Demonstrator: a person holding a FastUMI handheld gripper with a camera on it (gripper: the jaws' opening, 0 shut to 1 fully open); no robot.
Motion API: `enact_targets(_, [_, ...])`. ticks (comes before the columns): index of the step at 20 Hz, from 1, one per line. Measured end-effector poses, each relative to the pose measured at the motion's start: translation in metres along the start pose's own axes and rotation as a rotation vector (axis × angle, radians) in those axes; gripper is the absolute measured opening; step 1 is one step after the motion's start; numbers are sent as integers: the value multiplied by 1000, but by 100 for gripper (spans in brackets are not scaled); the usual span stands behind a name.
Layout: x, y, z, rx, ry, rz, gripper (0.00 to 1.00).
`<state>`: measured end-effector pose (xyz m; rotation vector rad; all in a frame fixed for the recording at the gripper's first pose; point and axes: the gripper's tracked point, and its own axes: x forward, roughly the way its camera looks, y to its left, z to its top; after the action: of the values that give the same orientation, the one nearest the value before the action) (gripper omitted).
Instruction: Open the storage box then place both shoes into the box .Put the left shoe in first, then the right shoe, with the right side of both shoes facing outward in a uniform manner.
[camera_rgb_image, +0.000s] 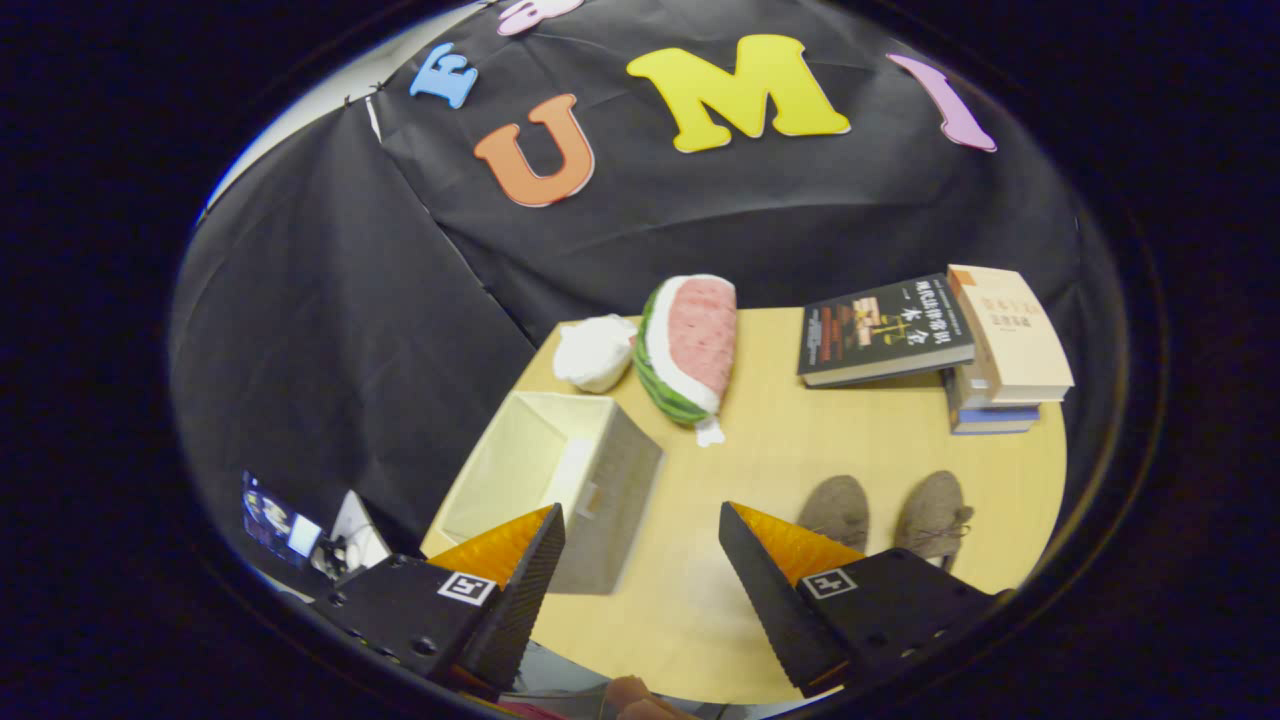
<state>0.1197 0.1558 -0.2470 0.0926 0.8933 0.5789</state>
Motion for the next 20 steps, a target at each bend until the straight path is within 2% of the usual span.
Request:
enact_targets(3, [16,-65,-35,-46,21,-139,95])
enact_targets(7, [36,-124,-95,-51,111,-236,95])
enact_targets(11, [57,-153,-124,-5,175,-260,95])
enact_targets(14, [70,-165,-125,24,204,-279,95])
enact_targets(17, [82,-176,-127,22,261,-336,86])
enact_targets(18, [85,-176,-129,33,279,-341,86])
enact_targets(20, [90,-180,-129,28,299,-373,78])
